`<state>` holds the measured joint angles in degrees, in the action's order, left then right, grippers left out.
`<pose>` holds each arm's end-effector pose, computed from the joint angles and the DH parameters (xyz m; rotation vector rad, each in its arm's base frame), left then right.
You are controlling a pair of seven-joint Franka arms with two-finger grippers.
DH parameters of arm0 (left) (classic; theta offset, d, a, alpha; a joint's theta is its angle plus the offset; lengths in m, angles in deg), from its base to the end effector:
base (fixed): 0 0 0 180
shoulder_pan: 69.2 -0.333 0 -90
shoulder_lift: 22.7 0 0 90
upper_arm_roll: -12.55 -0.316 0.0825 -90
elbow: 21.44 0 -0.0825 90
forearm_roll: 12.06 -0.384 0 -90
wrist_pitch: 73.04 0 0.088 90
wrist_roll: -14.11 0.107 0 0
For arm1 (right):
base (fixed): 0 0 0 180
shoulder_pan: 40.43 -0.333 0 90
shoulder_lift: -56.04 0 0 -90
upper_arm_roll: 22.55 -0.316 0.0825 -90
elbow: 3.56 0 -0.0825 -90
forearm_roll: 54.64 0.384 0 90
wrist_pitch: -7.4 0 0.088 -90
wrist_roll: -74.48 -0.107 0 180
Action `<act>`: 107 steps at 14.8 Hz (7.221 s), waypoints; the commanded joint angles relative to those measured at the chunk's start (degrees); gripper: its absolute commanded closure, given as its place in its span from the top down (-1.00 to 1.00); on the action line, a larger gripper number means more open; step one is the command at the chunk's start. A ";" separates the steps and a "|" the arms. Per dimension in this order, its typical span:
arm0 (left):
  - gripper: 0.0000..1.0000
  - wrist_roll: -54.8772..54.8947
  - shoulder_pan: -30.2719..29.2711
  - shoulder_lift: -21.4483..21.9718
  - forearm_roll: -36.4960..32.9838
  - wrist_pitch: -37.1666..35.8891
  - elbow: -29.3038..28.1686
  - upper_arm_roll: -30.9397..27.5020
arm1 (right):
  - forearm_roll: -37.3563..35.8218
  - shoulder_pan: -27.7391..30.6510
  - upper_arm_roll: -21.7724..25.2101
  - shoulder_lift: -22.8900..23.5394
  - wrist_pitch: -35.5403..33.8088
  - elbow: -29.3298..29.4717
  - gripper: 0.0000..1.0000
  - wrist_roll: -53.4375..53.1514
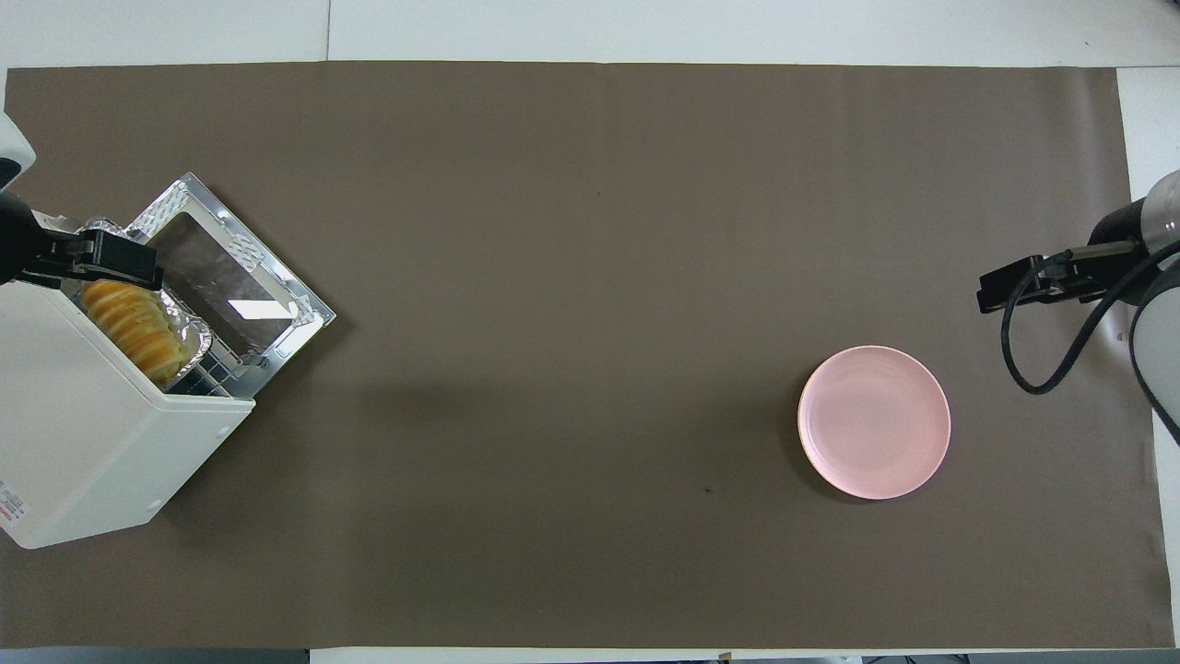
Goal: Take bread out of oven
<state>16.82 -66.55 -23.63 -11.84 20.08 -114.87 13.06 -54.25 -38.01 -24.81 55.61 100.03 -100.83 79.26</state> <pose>0.5616 -0.0314 0.5918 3.1334 -0.1603 -0.0340 0.5511 -0.0008 0.5726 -3.1273 -0.1253 0.1145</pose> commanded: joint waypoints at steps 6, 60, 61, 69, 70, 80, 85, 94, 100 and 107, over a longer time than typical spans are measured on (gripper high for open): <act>1.00 0.63 0.07 0.22 -0.74 0.40 -0.35 0.29 | -0.92 0.84 -0.64 -1.34 -0.17 -1.26 1.00 1.02; 0.66 -60.20 1.49 -19.29 -23.16 15.69 -6.50 -0.42 | -0.92 0.84 -0.64 -1.34 -0.17 -1.26 1.00 1.02; 0.56 -60.11 1.31 -19.29 -23.16 15.60 -6.59 -0.42 | -0.92 0.84 -0.73 -1.34 -0.17 -1.26 1.00 1.02; -1.00 -59.41 1.13 -18.94 -23.16 15.43 -7.12 -0.42 | -0.92 0.84 -0.64 -1.34 -0.17 -1.26 1.00 1.02; -1.00 -59.23 1.04 -18.94 -23.16 15.34 -7.03 -0.42 | -0.92 0.84 -0.64 -1.34 -0.17 -1.26 1.00 1.02; -1.00 -58.88 5.69 -19.55 -14.65 15.78 0.87 0.20 | -0.92 0.84 -0.64 -1.34 -0.17 -1.26 1.00 1.02; -1.00 -58.97 14.38 -19.64 -7.95 18.59 1.94 0.20 | -0.92 0.84 -0.73 -1.34 -0.08 -1.26 1.00 1.02; -1.00 -56.69 26.79 -19.64 -1.18 23.25 1.76 0.29 | -0.92 0.84 -0.73 -1.34 -0.17 -1.26 1.00 1.02; -1.00 -45.82 36.18 -18.24 -1.45 29.29 -3.06 0.11 | -0.92 0.84 -0.64 -1.34 -0.17 -1.26 1.00 1.02; -1.00 -44.02 45.33 -20.85 -6.90 32.65 -5.19 -0.15 | -0.92 0.84 -0.64 -1.34 -0.17 -1.26 1.00 1.02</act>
<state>-27.96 -23.76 -43.61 -17.51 51.06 -119.25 14.15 -54.25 -38.01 -24.81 55.61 100.03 -100.83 79.26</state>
